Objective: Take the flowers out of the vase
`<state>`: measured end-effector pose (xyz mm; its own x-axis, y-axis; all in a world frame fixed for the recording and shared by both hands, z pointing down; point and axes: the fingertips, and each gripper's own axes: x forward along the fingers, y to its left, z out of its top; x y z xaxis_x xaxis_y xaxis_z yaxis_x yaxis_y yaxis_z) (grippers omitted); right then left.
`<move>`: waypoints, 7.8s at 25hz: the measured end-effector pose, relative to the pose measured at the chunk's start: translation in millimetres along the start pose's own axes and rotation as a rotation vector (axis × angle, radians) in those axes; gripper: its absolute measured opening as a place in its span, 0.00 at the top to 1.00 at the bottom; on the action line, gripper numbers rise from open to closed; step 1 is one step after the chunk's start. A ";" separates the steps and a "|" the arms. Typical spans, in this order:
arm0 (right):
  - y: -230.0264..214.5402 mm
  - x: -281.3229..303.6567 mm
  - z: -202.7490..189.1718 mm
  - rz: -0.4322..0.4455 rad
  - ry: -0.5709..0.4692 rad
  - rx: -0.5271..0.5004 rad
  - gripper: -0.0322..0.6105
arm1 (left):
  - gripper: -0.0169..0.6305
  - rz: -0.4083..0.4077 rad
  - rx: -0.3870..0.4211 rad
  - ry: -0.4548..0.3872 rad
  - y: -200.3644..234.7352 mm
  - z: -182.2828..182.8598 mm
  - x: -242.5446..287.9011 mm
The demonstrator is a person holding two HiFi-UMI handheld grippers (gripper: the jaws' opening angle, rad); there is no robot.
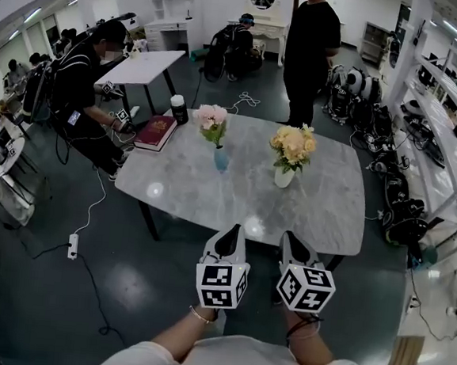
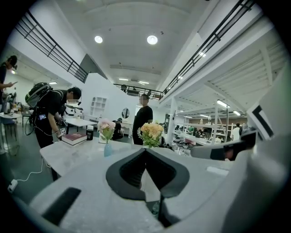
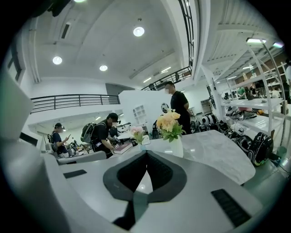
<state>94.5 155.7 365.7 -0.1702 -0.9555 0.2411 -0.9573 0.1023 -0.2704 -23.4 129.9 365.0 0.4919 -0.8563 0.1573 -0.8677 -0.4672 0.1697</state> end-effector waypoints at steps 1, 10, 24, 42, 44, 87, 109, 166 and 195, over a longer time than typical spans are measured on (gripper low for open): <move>-0.2 7.1 3.7 -0.004 -0.001 -0.005 0.94 | 0.97 -0.015 -0.005 0.004 1.2 2.4 6.8; 2.2 67.3 28.1 -0.055 -0.014 -0.009 0.94 | 0.97 -0.114 0.007 0.016 24.7 27.9 66.2; -6.8 147.0 38.1 -0.159 -0.034 0.044 0.94 | 0.97 -0.276 0.014 0.034 62.0 39.9 157.5; -16.1 194.0 21.7 -0.169 -0.036 0.113 0.94 | 0.97 -0.184 -0.006 0.083 109.7 13.8 190.0; -14.5 197.5 25.3 -0.148 -0.031 0.104 0.94 | 0.97 -0.169 -0.009 0.083 111.8 16.4 191.8; -149.2 188.2 -30.4 -0.189 0.063 0.137 0.94 | 0.56 -0.448 0.047 0.184 14.7 -102.1 316.4; -161.2 212.6 -56.4 -0.129 0.062 0.151 0.94 | 0.45 -0.600 0.101 0.122 -13.8 -128.8 401.5; -158.9 304.0 43.2 0.000 -0.051 -0.248 0.63 | 0.50 -0.667 0.200 0.160 -23.2 -132.3 396.9; -157.2 288.7 73.9 0.055 -0.219 -0.187 0.88 | 0.50 -0.653 0.226 0.159 -23.7 -133.3 394.2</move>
<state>213.1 -156.7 409.0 -0.1882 -0.9820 0.0182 -0.9779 0.1857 -0.0958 200.6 -167.4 552.7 0.9064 -0.3510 0.2350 -0.3769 -0.9233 0.0744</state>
